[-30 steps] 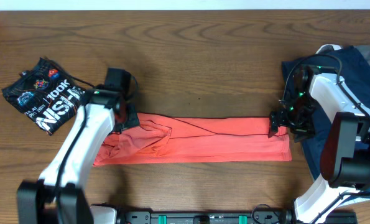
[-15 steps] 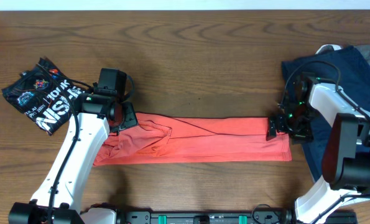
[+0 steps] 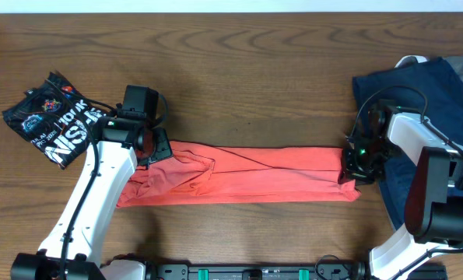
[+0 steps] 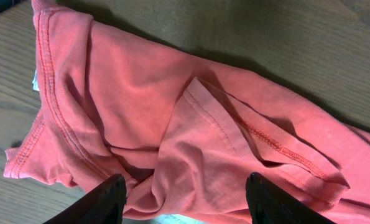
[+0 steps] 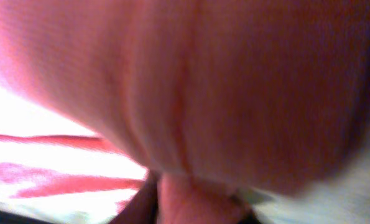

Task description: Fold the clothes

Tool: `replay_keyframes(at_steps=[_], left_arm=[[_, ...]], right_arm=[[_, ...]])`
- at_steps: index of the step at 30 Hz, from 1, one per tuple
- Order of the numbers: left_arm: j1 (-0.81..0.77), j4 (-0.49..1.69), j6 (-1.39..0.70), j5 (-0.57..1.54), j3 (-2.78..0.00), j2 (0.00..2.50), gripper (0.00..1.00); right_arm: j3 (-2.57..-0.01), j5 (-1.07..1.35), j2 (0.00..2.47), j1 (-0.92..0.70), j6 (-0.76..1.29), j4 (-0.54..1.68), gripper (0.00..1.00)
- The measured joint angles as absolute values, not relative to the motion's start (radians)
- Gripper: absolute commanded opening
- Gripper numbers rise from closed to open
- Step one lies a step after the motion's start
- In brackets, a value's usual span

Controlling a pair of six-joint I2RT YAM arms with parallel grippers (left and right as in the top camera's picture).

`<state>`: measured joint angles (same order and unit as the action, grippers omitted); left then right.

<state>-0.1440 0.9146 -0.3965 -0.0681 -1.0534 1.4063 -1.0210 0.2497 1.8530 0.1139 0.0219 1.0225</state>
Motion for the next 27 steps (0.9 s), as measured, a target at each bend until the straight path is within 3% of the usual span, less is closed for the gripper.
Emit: replay_keyframes(at_steps=[9,17,27], left_arm=[[-0.123,0.918,-0.397,-0.067,-1.053,1.406,0.63],[-0.038,0.944,-0.397,-0.065,-1.053,1.401,0.63],[-0.015,0.943,-0.397,-0.022,-1.053,1.385,0.63]], right_arm=[[-1.105,0.294,1.875,0.155,0.012,1.060,0.01],[-1.312,0.162,1.874,0.218,0.027,1.232,0.01],[-1.398,0.125,1.872,0.074,0.054,1.346,0.01]])
